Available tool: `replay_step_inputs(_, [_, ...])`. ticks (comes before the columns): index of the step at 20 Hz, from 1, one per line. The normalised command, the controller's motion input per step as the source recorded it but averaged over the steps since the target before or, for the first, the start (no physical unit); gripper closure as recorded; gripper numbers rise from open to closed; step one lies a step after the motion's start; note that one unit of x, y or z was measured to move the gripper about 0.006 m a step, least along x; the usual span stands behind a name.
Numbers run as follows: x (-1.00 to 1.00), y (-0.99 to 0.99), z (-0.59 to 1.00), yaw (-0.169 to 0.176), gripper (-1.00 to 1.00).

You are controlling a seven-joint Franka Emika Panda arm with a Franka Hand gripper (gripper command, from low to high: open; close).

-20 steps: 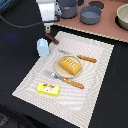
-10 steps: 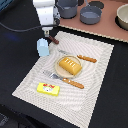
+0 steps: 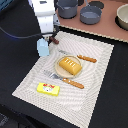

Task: Interact with the objects in diverse but meaningful ways.

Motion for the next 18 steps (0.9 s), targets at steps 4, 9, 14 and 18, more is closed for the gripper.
replay_step_inputs(4, [0.12, -0.25, -0.12, -0.009, -1.00])
replay_step_inputs(9, [0.14, -0.05, -0.18, -0.016, -1.00])
replay_step_inputs(14, [0.03, -0.01, -0.34, -0.016, -1.00])
replay_step_inputs(18, [0.00, -0.03, -0.39, -0.007, -1.00])
